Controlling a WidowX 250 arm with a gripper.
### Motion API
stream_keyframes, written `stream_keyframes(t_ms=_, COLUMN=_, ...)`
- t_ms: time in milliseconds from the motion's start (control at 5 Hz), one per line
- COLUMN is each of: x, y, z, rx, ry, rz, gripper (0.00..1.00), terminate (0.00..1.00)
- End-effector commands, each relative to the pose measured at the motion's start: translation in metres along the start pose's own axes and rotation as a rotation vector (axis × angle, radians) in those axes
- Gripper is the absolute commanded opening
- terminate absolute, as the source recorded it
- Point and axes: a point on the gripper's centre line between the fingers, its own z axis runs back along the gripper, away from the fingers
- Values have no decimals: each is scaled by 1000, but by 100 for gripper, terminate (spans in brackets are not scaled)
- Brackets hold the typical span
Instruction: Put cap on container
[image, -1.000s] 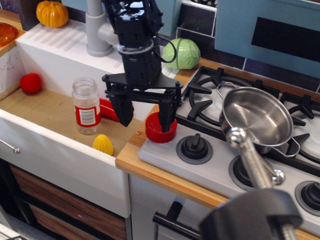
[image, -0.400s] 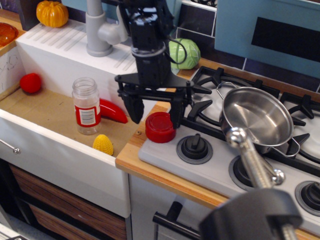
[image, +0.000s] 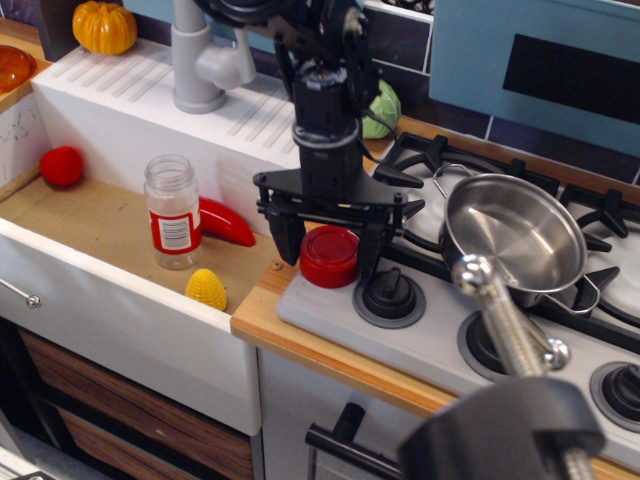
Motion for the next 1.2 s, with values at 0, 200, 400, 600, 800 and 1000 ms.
stream_keyframes(t_ms=0, x=10, y=4, z=10, rx=-2, ry=-31, rz=25, gripper=0, terminate=0)
stream_keyframes(t_ms=200, x=23, y=30, z=43, rx=-54, ry=-17, rz=47, gripper=0, terminate=0)
stream_keyframes(t_ms=400, x=50, y=68, z=57, rx=-72, ry=76, rz=63, gripper=0, terminate=0)
stream_keyframes(t_ms=600, x=62, y=103, z=65, rx=-80, ry=66, rz=48, gripper=0, terminate=0)
stream_keyframes(t_ms=800, x=67, y=134, z=67, rx=-56, ry=45, rz=69, gripper=0, terminate=0)
stream_keyframes(t_ms=1000, x=72, y=154, z=63, rx=-29, ry=34, rz=76, gripper=0, terminate=0)
